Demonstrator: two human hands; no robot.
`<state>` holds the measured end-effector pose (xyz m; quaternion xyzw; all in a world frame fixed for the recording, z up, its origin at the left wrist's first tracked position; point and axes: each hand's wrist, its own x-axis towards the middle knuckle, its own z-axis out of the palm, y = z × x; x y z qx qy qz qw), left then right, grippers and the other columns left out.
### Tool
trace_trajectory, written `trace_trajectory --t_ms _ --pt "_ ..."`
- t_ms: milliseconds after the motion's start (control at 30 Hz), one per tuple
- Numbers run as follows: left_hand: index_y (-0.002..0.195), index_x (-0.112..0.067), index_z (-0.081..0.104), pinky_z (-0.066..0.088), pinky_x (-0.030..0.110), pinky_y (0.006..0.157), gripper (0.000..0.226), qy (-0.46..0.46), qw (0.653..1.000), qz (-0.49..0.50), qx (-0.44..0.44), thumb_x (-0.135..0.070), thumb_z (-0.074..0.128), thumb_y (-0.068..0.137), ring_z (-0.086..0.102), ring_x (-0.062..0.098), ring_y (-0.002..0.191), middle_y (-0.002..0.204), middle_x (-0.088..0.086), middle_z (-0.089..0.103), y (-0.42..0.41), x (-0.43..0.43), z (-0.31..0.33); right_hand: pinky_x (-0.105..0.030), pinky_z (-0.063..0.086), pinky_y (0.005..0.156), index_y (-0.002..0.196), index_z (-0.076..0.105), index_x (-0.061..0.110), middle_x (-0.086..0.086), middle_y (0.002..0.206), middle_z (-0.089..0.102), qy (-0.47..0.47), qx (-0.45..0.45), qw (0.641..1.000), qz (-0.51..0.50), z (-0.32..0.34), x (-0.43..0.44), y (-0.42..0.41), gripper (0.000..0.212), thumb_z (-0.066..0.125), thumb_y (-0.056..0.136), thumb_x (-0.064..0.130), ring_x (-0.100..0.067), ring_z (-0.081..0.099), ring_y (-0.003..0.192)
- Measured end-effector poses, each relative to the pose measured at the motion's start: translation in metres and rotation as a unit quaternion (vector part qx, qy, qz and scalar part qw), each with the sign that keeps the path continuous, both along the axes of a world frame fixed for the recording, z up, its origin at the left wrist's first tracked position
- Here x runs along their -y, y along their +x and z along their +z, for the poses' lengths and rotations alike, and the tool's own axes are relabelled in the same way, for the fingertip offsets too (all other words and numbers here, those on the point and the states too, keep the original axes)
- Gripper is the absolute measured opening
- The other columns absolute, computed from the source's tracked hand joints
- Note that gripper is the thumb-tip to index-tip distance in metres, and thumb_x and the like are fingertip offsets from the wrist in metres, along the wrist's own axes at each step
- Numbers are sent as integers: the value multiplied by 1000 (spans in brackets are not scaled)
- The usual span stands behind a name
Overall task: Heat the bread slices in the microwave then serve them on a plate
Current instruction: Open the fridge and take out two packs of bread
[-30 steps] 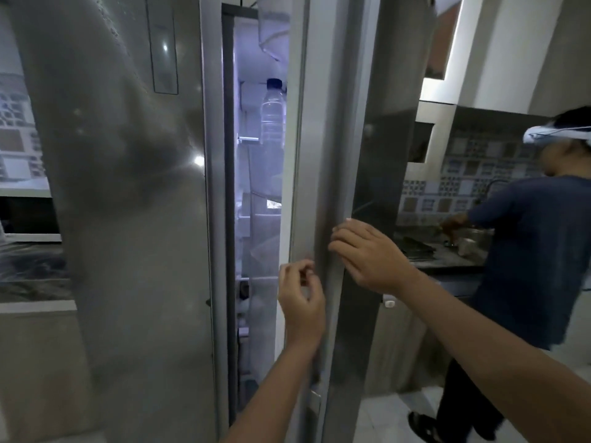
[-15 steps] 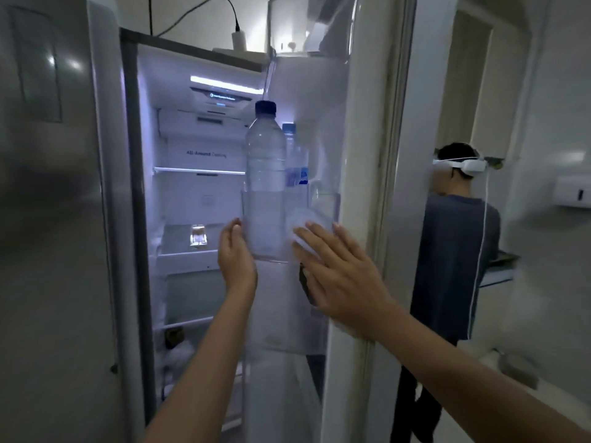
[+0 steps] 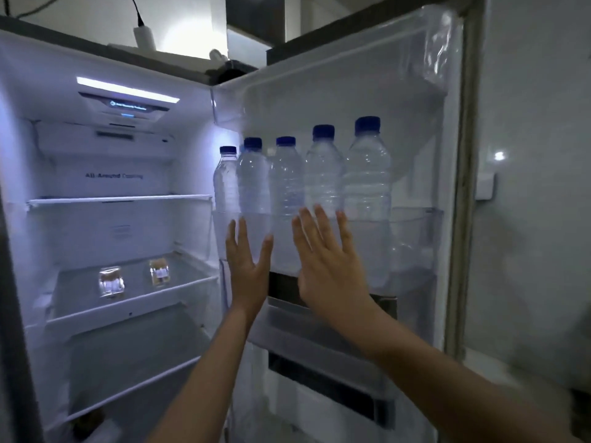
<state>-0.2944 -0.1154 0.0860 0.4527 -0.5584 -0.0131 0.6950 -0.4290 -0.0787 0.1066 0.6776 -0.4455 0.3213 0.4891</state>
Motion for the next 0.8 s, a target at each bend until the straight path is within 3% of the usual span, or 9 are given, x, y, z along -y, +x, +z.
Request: trace_trajectory --t_ms 100,167,333,433,567,800 --pt "149 -24 14 8 29 113 75 -30 994 51 96 -63 33 87 3 7 143 158 -2 5 -7 20 -6 -50 4 114 137 43 4 -14 143 44 16 51 998 25 -3 28 -13 80 72 64 23 -33 38 135" --pt "148 -26 14 11 33 114 79 -38 983 75 160 -71 25 84 3 9 144 158 -1 5 -7 39 -12 -51 11 117 139 40 7 -12 141 44 23 89 995 28 -6 45 -27 80 71 68 27 -32 37 134" --pt "148 -21 13 16 41 115 68 -66 944 147 286 -52 37 92 8 18 145 157 5 13 -16 77 -20 -43 27 110 140 38 10 -12 139 45 33 156 983 90 -8 85 -68 80 71 70 30 -27 26 134" --pt "148 -24 12 12 38 117 66 -77 929 166 322 -45 40 92 3 13 146 156 3 13 -27 88 -20 -42 33 106 139 39 11 -11 141 44 56 198 971 121 -10 107 -84 78 72 71 28 -29 30 136" --pt "146 -19 21 -2 26 119 62 -71 910 198 356 -41 40 91 0 12 146 155 6 19 -46 98 -18 -41 33 106 139 39 12 -10 142 42 81 223 959 153 -9 138 -103 75 71 73 28 -30 31 138" --pt "148 -20 17 3 32 119 61 -43 898 236 368 -38 36 93 7 19 145 157 4 11 -74 118 -22 -39 27 110 142 35 12 -11 147 36 104 226 950 190 -8 175 -130 74 69 77 27 -29 25 141"
